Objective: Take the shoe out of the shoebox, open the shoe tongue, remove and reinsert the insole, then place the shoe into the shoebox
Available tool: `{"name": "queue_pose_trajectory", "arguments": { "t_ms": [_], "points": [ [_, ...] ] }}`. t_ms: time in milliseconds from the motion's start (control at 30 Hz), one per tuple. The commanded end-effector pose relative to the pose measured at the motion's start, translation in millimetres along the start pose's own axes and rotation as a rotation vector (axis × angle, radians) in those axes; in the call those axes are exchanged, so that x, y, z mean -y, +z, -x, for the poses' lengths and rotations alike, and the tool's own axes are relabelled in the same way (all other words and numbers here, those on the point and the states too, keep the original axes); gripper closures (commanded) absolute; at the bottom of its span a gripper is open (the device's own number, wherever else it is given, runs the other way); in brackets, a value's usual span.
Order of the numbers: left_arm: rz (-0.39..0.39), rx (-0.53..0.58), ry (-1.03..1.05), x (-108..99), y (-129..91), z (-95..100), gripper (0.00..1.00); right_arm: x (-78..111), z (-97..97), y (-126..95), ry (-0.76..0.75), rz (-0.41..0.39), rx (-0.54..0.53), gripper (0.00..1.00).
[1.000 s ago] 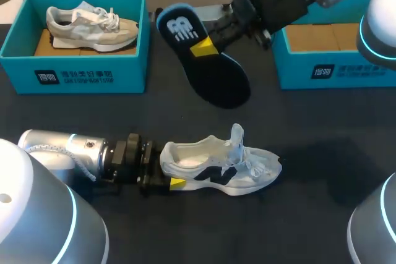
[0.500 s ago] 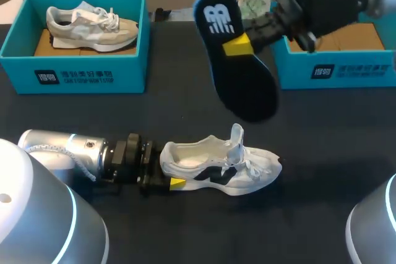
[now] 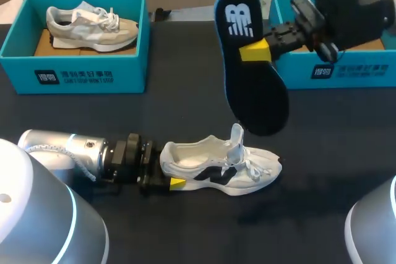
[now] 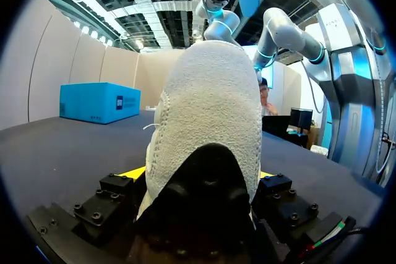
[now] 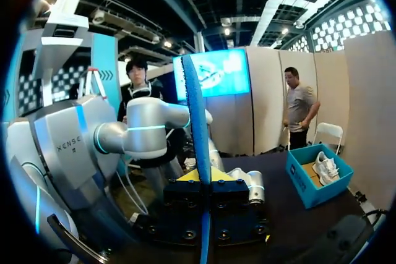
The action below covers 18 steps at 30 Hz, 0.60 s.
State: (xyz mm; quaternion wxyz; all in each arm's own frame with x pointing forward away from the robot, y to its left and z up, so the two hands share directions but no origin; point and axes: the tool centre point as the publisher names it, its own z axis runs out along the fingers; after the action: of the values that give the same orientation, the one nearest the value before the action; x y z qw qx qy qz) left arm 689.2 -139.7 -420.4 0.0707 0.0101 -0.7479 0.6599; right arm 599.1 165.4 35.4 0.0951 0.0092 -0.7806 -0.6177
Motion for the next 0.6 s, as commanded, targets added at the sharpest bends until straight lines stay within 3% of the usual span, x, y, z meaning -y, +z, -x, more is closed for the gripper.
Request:
{"name": "queue_pose_trajectory", "arguments": {
  "t_ms": [33, 600],
  "points": [
    [0.000, 0.001, 0.000, -0.2, 0.9, -0.1, 1.00, 5.4, -15.2, -10.4, 0.004, 0.043, 0.025, 1.00],
    [0.000, 0.001, 0.000, -0.2, 0.9, -0.1, 1.00, 0.0, -23.3, -15.0, 0.049, 0.059, 0.038, 1.00]
  ]
}}
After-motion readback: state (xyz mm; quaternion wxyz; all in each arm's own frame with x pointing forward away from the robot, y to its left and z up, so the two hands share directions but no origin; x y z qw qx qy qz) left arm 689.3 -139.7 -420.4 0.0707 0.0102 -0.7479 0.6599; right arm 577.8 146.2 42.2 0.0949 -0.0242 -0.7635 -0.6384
